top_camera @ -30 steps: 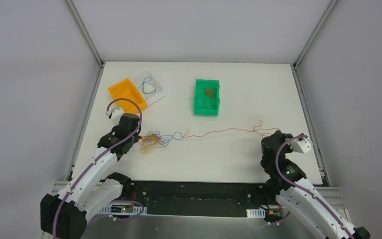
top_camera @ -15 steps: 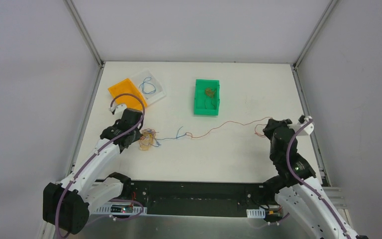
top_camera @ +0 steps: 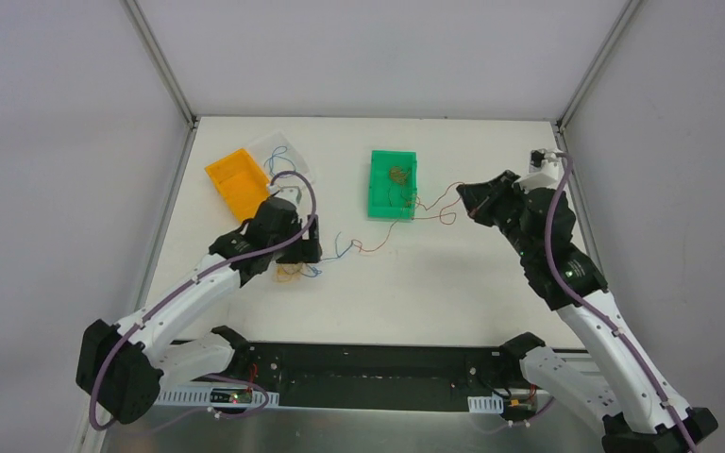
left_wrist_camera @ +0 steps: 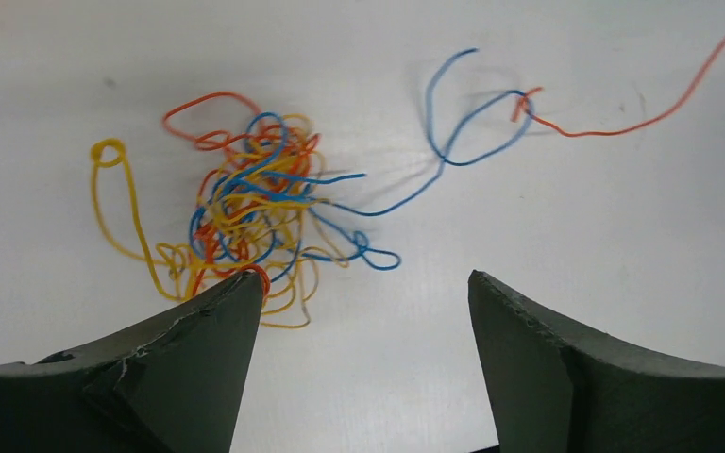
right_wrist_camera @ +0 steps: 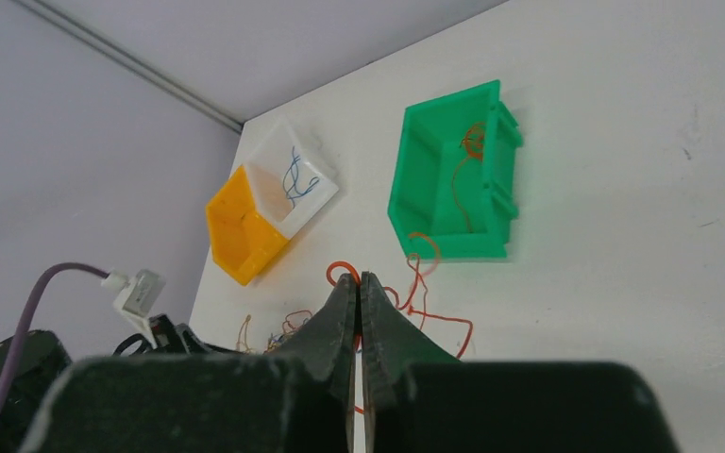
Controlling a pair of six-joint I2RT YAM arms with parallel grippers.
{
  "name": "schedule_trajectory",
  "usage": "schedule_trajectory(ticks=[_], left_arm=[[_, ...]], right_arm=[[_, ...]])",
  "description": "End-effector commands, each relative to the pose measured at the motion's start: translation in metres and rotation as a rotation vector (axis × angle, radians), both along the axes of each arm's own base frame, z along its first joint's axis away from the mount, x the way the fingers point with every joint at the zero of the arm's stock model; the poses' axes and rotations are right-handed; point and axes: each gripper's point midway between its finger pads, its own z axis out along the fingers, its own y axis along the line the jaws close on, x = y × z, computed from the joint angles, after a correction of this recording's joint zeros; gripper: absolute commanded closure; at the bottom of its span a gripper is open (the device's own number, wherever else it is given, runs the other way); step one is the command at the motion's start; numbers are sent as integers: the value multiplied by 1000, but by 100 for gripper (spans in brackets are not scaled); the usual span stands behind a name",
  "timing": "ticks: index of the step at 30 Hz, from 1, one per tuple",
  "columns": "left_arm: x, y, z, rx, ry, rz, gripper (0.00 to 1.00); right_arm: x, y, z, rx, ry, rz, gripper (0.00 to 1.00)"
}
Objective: Untangle the cables
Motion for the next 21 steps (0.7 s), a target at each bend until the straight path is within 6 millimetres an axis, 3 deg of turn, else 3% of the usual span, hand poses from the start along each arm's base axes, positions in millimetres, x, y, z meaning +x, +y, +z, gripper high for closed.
schedule_trajectory(ticks=[1,5,10,21], left_arm=[[21,-56,29,-8,-73,-252,18],[20,-88,23,7,-109,-451,17],[36,-92,1,90,-106,-468,19],[53,-113,-42,108,-10,-507,25]], right_arm=[[-3,21,50,53,-90,116,100],[-1,21,66,37,-102,118,100],[-1,21,73,39,-111,117,100],[-5,13,86,62,-149,87,100]])
